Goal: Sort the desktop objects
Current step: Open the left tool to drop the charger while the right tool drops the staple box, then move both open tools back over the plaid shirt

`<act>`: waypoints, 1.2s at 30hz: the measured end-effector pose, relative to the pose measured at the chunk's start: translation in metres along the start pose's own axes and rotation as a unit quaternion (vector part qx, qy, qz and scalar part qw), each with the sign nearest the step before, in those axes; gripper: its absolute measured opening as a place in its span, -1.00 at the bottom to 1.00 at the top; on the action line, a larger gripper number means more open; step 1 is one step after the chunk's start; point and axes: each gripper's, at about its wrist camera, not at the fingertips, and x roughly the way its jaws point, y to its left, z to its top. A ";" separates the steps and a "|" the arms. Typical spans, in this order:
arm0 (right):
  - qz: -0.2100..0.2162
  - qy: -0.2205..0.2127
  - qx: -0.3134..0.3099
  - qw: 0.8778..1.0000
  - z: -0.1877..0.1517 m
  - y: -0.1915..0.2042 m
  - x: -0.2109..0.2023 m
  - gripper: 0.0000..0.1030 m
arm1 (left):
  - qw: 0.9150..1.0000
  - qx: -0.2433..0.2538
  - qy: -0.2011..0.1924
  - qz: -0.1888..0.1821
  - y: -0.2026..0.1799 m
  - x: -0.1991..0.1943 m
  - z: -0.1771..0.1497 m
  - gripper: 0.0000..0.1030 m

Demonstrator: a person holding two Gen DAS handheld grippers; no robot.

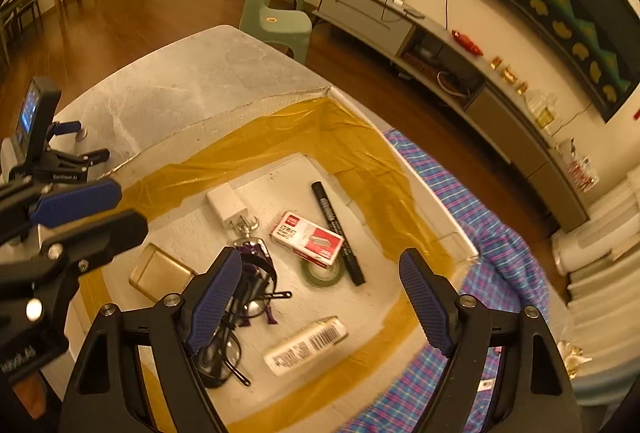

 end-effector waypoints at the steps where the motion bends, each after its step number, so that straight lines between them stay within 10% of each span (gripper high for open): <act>1: -0.002 -0.003 -0.002 1.000 -0.002 -0.001 -0.003 0.59 | 1.000 0.003 -0.001 0.002 -0.003 -0.001 0.000 -0.34; 24: 0.061 -0.130 0.068 0.987 -0.085 -0.058 -0.086 0.58 | 0.996 0.082 -0.029 -0.015 -0.102 -0.045 -0.019 -0.33; 36: 0.067 -0.116 0.219 0.966 -0.189 -0.183 -0.053 0.37 | 0.981 0.168 0.034 -0.091 -0.197 -0.007 -0.055 -0.28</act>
